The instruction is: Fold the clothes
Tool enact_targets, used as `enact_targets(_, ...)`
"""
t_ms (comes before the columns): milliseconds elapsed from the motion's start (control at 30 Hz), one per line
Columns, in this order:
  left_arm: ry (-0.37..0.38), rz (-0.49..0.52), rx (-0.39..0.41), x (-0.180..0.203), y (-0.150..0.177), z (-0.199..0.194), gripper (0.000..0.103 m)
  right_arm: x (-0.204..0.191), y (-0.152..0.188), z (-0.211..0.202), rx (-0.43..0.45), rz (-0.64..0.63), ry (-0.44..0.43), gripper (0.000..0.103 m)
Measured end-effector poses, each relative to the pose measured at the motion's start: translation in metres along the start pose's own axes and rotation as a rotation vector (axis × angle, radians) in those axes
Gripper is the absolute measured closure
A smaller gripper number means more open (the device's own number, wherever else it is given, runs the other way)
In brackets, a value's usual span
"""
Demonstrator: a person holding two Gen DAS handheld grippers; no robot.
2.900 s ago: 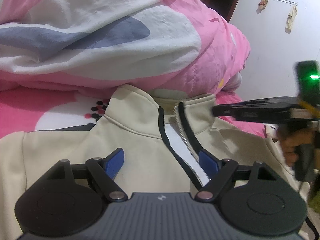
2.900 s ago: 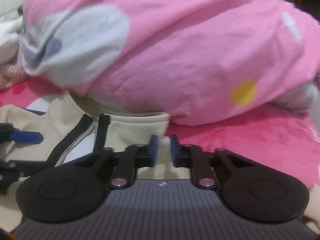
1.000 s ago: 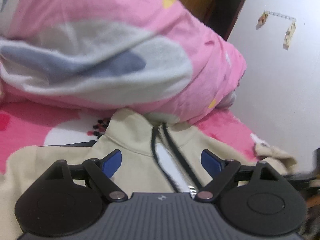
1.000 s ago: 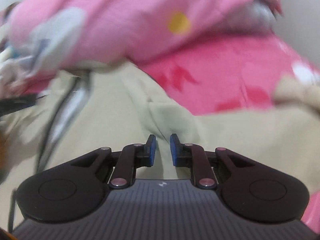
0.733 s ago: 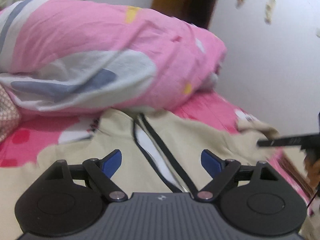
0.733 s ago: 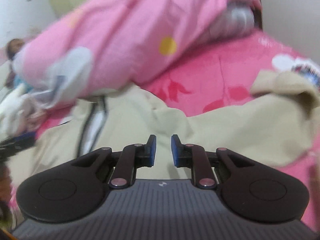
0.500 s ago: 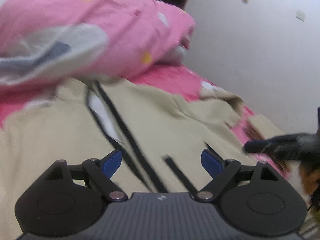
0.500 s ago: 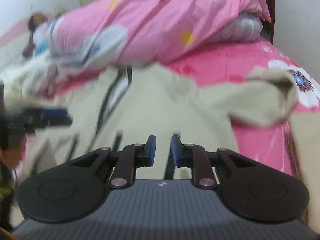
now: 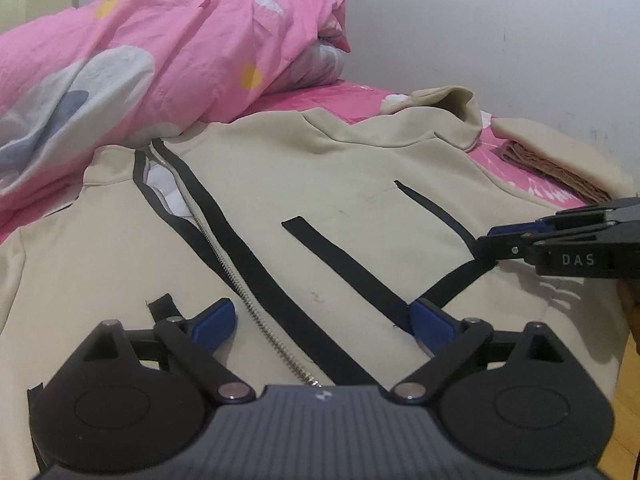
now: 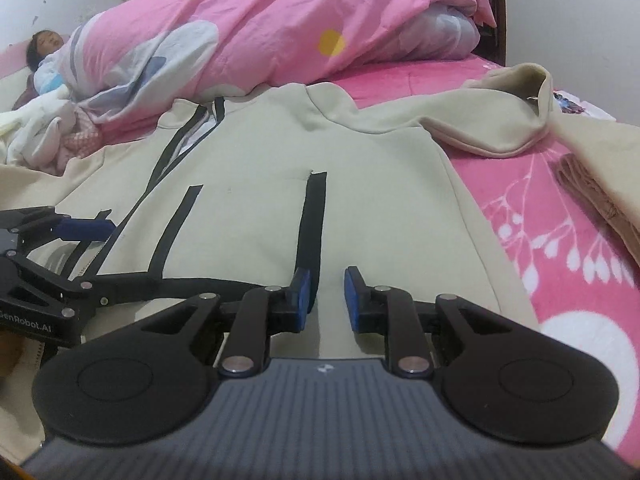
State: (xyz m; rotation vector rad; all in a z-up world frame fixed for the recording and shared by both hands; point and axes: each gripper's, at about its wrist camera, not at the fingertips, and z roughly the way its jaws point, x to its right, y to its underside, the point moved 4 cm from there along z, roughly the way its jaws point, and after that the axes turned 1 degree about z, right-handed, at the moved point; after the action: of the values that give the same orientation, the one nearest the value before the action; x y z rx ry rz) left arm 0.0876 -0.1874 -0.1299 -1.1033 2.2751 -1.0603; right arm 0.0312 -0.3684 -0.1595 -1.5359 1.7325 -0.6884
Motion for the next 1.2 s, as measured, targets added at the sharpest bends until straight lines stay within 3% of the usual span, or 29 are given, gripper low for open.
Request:
enact_targets(267, 0.024, -0.023, 0.002, -0.002, 0.0, 0.0, 0.003, -0.003, -0.004, -0.001, -0.023, -0.022, 0.021, 0.084)
enact_targets(400, 0.039, -0.042, 0.004, -0.006, -0.001, -0.001, 0.003, -0.006, -0.015, -0.027, -0.047, 0.036, 0.028, 0.061)
enact_targets(500, 0.05, -0.064, -0.003, -0.009, -0.002, -0.004, 0.003, -0.007, -0.008, -0.065, -0.019, 0.171, -0.061, 0.059)
enact_targets(600, 0.086, -0.104, -0.024, -0.012, -0.003, -0.016, 0.006, 0.001, 0.016, -0.101, -0.014, 0.401, -0.151, 0.058)
enact_targets(733, 0.21, -0.149, -0.049, -0.015, 0.007, -0.052, 0.007, 0.013, 0.057, -0.128, 0.0, 0.693, -0.217, 0.058)
enact_targets(833, 0.284, -0.18, -0.07, -0.007, 0.021, -0.081, 0.007, 0.019, 0.078, -0.13, 0.008, 0.805, -0.236, 0.058)
enact_targets(1033, 0.331, -0.275, -0.122, 0.013, 0.054, -0.102, 0.03, 0.029, 0.093, -0.123, 0.036, 0.924, -0.251, 0.062)
enact_targets(1133, 0.295, -0.233, -0.096, 0.027, 0.063, -0.109, 0.034, 0.034, 0.099, -0.123, 0.037, 0.954, -0.243, 0.062)
enact_targets(1200, 0.296, -0.196, -0.101, 0.037, 0.064, -0.112, 0.046, 0.036, 0.103, -0.122, 0.032, 0.967, -0.243, 0.063)
